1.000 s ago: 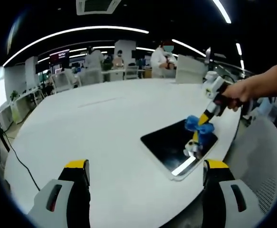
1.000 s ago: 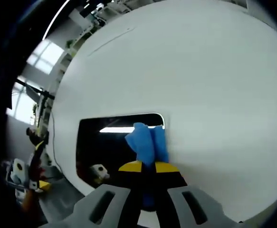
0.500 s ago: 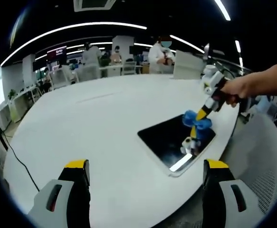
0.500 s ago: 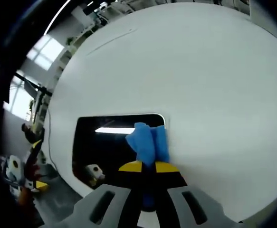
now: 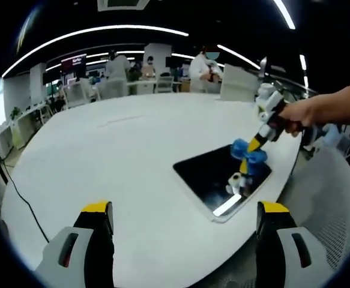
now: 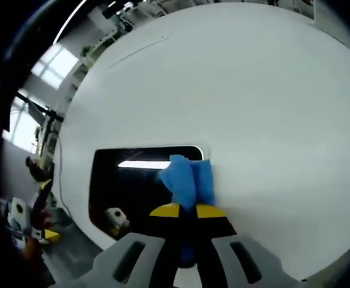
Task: Wipe the mirror surface with the cleaning cloth until all visible marks leave the cleaned area.
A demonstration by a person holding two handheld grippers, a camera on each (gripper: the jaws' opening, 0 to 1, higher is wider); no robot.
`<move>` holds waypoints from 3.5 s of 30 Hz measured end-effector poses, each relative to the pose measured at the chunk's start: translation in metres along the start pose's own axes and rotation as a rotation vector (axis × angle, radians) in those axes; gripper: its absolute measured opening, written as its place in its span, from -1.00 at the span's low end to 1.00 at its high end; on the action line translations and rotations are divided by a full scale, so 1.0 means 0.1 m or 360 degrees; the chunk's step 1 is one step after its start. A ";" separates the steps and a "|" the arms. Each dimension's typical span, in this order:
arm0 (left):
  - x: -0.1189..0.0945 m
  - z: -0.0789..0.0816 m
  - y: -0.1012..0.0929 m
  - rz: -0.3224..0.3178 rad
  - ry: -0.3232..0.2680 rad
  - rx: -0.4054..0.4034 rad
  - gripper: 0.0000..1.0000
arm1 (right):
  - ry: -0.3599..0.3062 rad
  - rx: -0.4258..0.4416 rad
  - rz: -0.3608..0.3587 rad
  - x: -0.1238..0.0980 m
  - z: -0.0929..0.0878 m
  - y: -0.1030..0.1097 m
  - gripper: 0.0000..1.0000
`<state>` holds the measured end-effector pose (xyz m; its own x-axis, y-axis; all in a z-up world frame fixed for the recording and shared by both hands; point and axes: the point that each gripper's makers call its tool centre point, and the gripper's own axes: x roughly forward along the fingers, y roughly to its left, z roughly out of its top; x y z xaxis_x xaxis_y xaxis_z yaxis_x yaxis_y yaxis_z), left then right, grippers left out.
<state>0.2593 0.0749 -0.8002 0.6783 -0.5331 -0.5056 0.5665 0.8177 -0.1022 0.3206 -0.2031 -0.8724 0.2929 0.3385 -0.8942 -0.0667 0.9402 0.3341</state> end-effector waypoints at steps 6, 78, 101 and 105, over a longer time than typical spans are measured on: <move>0.02 -0.01 0.00 0.0004 0.0012 0.0041 0.99 | -0.0038 -0.0018 -0.0035 -0.03 -0.05 0.03 -0.98; 0.01 -0.03 0.09 0.0054 0.0021 0.0086 0.99 | -0.0056 0.0126 -0.0017 -0.14 -0.48 0.04 -0.97; 0.01 -0.05 0.07 0.0042 0.0044 0.0102 0.99 | -0.0046 0.0169 -0.0007 -0.16 -0.49 0.07 -0.97; 0.01 -0.05 0.08 0.0049 0.0043 0.0098 0.99 | -0.0041 0.0163 -0.0015 -0.15 -0.49 0.07 -0.97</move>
<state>0.2618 0.0818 -0.8058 0.6835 -0.5010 -0.5309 0.5736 0.8184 -0.0338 0.2688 -0.2000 -0.8713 0.3176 0.3274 -0.8899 0.0337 0.9340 0.3556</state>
